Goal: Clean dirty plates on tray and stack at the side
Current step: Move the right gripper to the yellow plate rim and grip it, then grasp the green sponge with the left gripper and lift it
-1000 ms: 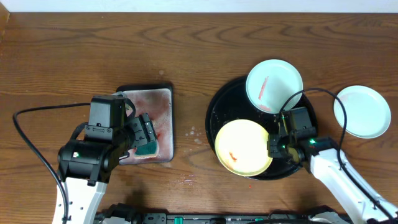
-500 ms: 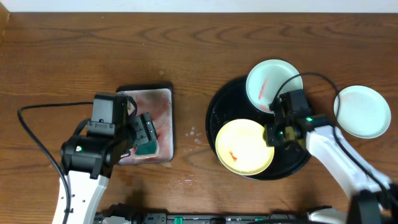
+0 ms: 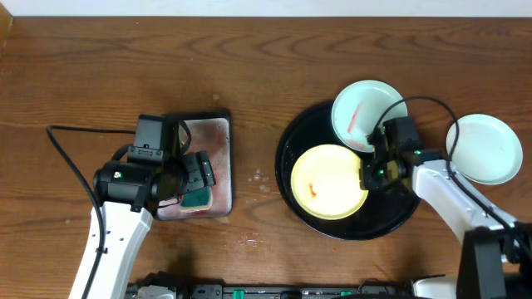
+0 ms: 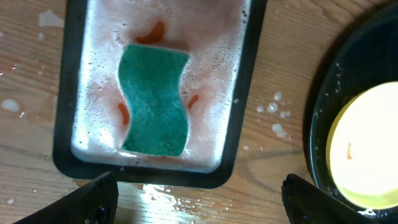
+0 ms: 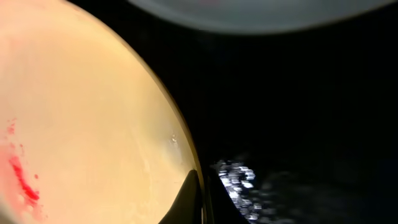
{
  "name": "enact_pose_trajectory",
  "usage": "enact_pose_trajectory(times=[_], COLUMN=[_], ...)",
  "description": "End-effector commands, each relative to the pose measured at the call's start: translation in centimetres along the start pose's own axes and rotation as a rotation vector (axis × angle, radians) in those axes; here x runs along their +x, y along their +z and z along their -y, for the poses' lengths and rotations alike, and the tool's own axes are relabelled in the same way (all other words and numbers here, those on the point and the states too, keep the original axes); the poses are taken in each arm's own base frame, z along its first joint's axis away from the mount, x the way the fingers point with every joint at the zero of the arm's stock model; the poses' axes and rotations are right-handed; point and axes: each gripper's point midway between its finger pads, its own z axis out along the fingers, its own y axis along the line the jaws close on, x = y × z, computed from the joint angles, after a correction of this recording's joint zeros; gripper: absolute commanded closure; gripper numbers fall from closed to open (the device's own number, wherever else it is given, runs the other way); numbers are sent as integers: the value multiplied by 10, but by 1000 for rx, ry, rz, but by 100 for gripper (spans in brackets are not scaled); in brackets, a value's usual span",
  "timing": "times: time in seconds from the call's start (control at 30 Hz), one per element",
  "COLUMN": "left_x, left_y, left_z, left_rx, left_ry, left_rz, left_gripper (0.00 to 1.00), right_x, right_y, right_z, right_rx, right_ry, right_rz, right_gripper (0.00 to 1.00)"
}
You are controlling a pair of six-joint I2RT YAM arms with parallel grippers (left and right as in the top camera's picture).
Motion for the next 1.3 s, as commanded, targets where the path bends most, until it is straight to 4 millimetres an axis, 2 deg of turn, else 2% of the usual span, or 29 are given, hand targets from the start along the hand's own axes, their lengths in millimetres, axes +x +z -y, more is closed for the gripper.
enact_pose_trajectory(times=[0.0,0.03,0.07,0.13,0.23,0.33,0.4,0.5,0.63,0.7,0.73,0.77,0.8,0.83,0.97,1.03,1.07,1.1,1.13,1.2,1.27], left_x=[0,-1,-2,-3,0,3,6,12,15,16,18,19,20,21,17,10,8,5,2,1,3], left_y=[1,2,3,7,20,39,57,91,127,148,154,160,163,164,155,139,135,128,117,106,101], left_z=[1,-1,-4,-10,-18,-31,-35,-44,-62,-70,-69,-65,-63,-61,-57,-52,-51,-50,-47,-45,-45], left_rx=[6,-6,-20,-63,-111,-193,-213,-257,-315,-313,-291,-258,-240,-226,-215,-205,-202,-198,-188,-181,-178], left_ry=[32,30,27,0,-40,-82,-87,-89,-137,-167,-161,-146,-136,-133,-133,-117,-113,-113,-111,-110,-106], left_rz=[-3,-2,-2,-6,-44,-88,-119,-178,-235,-273,-292,-313,-324,-331,-330,-314,-307,-296,-271,-253,-246], left_gripper=[15,16,16,16,16,16,17,23,40,53,61,76,87,92,93,92,89,78,56,45,44], right_x=[-5,-3,0,6,2,-13,-20,-25,-16,-8,-6,-5,-5,-5,-5,-5,-5,-5,-5,-5,-5], right_y=[-7,-7,-7,-9,-17,-38,-53,-77,-91,-91,-91,-90,-90,-90,-90,-90,-90,-90,-90,-90,-90], right_z=[11,11,12,13,11,3,-8,-21,-24,-22,-22,-22,-22,-22,-22,-22,-22,-22,-22,-22,-22], right_rx=[56,57,60,64,58,34,-14,-75,-86,-82,-80,-79,-79,-79,-79,-79,-79,-79,-79,-79,-79], right_ry=[23,25,26,18,15,3,-10,-30,-34,-28,-27,-26,-25,-26,-26,-25,-26,-26,-25,-25,-25], right_rz=[33,24,13,-9,20,102,159,234,243,215,208,201,200,200,201,201,201,201,201,200,200], right_gripper=[99,98,92,73,69,67,64,62,62,62,61,61,61,61,61,61,61,61,61,62,61])
